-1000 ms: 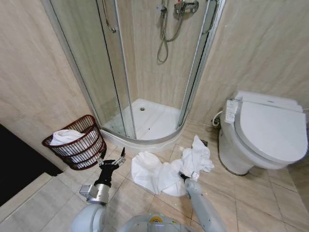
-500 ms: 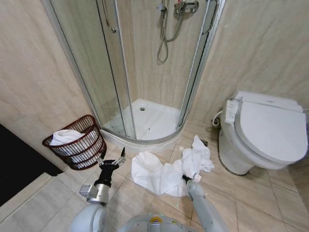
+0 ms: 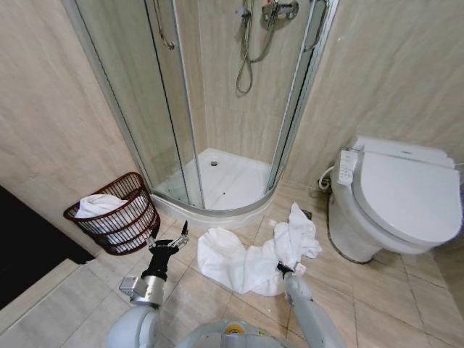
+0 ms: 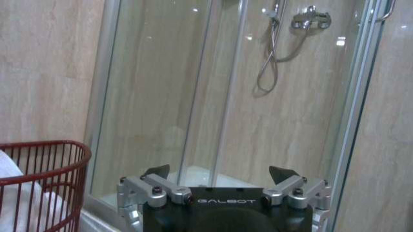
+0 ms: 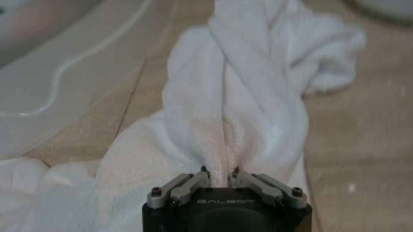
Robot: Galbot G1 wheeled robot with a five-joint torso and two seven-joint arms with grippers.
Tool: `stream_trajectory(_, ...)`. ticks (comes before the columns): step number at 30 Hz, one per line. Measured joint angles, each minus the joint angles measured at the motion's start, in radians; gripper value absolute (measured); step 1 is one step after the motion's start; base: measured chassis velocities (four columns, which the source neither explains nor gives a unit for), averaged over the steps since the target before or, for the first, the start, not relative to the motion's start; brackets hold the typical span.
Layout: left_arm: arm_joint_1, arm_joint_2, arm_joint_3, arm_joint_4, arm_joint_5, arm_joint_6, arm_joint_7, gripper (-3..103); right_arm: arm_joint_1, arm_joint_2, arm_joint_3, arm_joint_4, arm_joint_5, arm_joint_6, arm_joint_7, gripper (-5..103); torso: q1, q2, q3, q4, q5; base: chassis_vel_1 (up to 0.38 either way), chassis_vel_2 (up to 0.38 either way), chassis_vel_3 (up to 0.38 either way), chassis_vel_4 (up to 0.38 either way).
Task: Discard the used towel into the hamper.
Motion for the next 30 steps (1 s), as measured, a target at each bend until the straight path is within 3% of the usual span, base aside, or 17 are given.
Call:
stream_trajectory(2,0.000,0.000,0.000,0.000,0.000,0.000,0.000,100,-0.045,-0.015,0.014,0.051,-0.100,0.057,-0.029,7,0.000,0.000,0.000,-0.0001,-0.0001,0.000,0.000,0.000,0.000)
stream_trajectory(3,0.000,0.000,0.000,0.000,0.000,0.000,0.000,100,-0.045,-0.015,0.014,0.051,-0.100,0.057,-0.029,7,0.000,0.000,0.000,-0.0001,-0.0001,0.000,0.000,0.000,0.000)
stream_trajectory(6,0.000,0.000,0.000,0.000,0.000,0.000,0.000,100,-0.123,-0.033,0.060,0.164,-0.315,0.191,-0.046,7,0.000,0.000,0.000,-0.0002,-0.0006,0.000,0.000,0.000,0.000)
stream_trajectory(11,0.000,0.000,0.000,0.000,0.000,0.000,0.000,100,-0.208,-0.056,0.105,0.351,-0.423,0.262,-0.058,7,0.000,0.000,0.000,-0.0002,-0.0001,0.000,0.000,0.000,0.000)
stream_trajectory(16,0.000,0.000,0.000,0.000,0.000,0.000,0.000,100,-0.289,-0.077,0.168,0.597,-0.461,0.335,-0.109,7,0.000,0.000,0.000,-0.0002,-0.0001,0.000,0.000,0.000,0.000)
stream_trajectory(21,0.000,0.000,0.000,0.000,0.000,0.000,0.000,100,-0.331,-0.103,0.228,0.844,-0.464,0.363,-0.149,7,0.000,0.000,0.000,-0.0002,-0.0003,0.000,0.000,0.000,0.000)
stream_trajectory(30,0.000,0.000,0.000,0.000,0.000,0.000,0.000,100,-0.322,-0.173,0.293,1.112,-0.400,0.330,-0.174,7,0.000,0.000,0.000,-0.0001,-0.0003,0.000,0.000,0.000,0.000)
